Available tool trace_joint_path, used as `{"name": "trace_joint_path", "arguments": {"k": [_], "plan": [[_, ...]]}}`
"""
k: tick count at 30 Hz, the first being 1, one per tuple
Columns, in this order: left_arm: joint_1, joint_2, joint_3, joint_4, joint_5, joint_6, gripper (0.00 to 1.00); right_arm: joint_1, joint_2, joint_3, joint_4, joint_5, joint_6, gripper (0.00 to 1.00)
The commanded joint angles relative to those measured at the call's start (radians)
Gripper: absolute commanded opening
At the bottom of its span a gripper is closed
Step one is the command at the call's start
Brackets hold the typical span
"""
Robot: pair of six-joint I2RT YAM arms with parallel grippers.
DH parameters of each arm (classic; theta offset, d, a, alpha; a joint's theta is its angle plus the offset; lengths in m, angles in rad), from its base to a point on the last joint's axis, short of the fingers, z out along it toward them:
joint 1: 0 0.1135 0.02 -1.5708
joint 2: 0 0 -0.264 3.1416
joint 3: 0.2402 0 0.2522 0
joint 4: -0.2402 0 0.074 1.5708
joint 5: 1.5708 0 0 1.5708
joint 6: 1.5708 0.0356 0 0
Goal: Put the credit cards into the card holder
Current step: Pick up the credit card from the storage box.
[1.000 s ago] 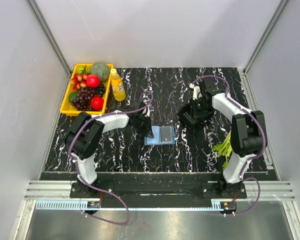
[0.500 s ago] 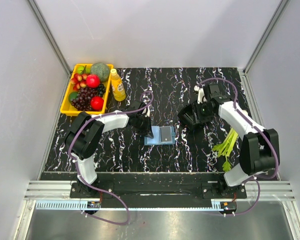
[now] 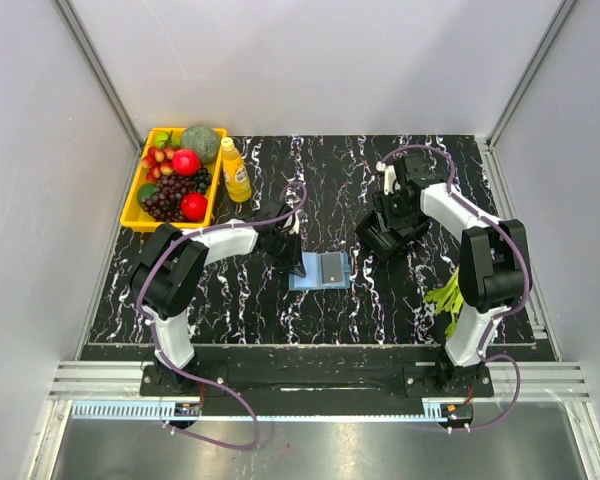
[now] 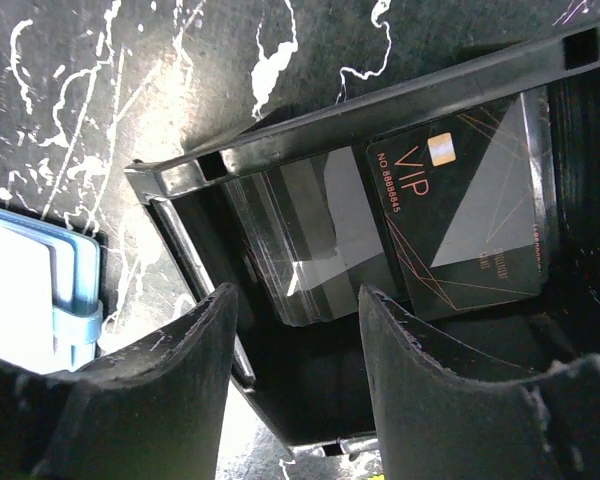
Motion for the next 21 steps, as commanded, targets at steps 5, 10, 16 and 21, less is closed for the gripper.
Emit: {"name": "trace_joint_path", "arguments": {"k": [5, 10, 16, 21], "plan": [[0.008, 0.012, 0.034, -0.025, -0.035, 0.024, 0.08, 0.004, 0.037, 0.010, 0.038, -0.060, -0.070, 0.61], [0.008, 0.008, 0.029, -0.028, -0.043, 0.022, 0.08, 0.004, 0.078, 0.014, 0.028, -0.092, -0.081, 0.62], [0.009, 0.007, 0.023, -0.028, -0.049, 0.018, 0.08, 0.004, 0.134, 0.048, 0.015, -0.049, -0.084, 0.63], [0.009, 0.008, 0.020, -0.030, -0.051, 0.019, 0.08, 0.006, 0.178, 0.062, 0.002, -0.055, -0.079, 0.62]]}}
